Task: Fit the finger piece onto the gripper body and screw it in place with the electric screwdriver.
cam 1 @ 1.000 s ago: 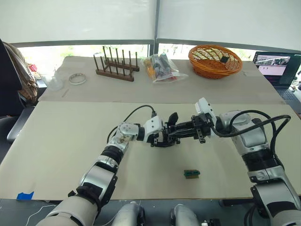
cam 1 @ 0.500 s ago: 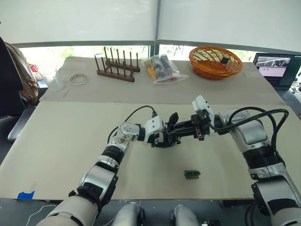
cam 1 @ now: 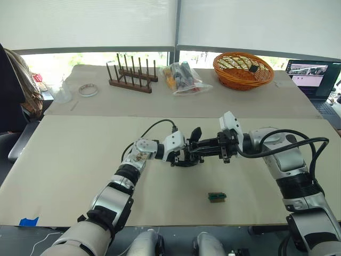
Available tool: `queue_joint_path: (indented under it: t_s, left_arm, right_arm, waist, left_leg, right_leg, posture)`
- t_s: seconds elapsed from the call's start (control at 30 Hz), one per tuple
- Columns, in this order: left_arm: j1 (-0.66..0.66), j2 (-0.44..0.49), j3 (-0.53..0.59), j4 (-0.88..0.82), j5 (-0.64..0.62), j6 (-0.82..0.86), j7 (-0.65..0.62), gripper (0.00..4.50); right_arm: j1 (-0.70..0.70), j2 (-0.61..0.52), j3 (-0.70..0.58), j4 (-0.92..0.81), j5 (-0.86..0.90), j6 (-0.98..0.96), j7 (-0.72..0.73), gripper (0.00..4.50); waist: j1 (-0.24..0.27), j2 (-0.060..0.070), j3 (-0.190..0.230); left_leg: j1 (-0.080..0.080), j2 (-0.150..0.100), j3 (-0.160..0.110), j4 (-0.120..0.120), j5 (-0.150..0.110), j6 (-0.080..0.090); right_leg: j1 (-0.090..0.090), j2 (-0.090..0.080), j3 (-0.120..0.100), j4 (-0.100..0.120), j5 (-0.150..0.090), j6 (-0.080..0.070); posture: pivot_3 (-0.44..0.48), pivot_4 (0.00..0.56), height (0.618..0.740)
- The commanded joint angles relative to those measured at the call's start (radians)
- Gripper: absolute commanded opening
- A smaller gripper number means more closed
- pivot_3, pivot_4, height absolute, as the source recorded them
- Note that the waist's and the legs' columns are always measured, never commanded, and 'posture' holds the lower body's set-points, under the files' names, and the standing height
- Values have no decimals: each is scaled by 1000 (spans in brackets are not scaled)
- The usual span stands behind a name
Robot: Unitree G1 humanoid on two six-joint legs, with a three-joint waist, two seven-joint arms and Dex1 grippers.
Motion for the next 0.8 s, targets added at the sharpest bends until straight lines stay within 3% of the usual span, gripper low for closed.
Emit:
queue_joint_path:
  t_s: [0.03, 0.8]
  left_arm:
    - [-13, 27, -6, 9, 13, 2, -20, 2626]
    - [-13, 29, -8, 2, 14, 0, -29, 2626]
  right_arm:
    - [61, -26, 72, 94, -75, 27, 15, 305]
    - [56, -3, 52, 106, -75, -81, 10, 305]
  waist:
    - [0, 0, 0]
    - [-2, 0, 0]
  left_leg:
    - [0, 0, 0, 0, 0, 0]
    - [0, 0, 0, -1, 0, 0]
  right_leg:
    - [0, 0, 0, 0, 0, 0]
    - [0, 0, -1, -1, 0, 0]
  posture:
    - [0, 150, 740]
    - [0, 150, 740]
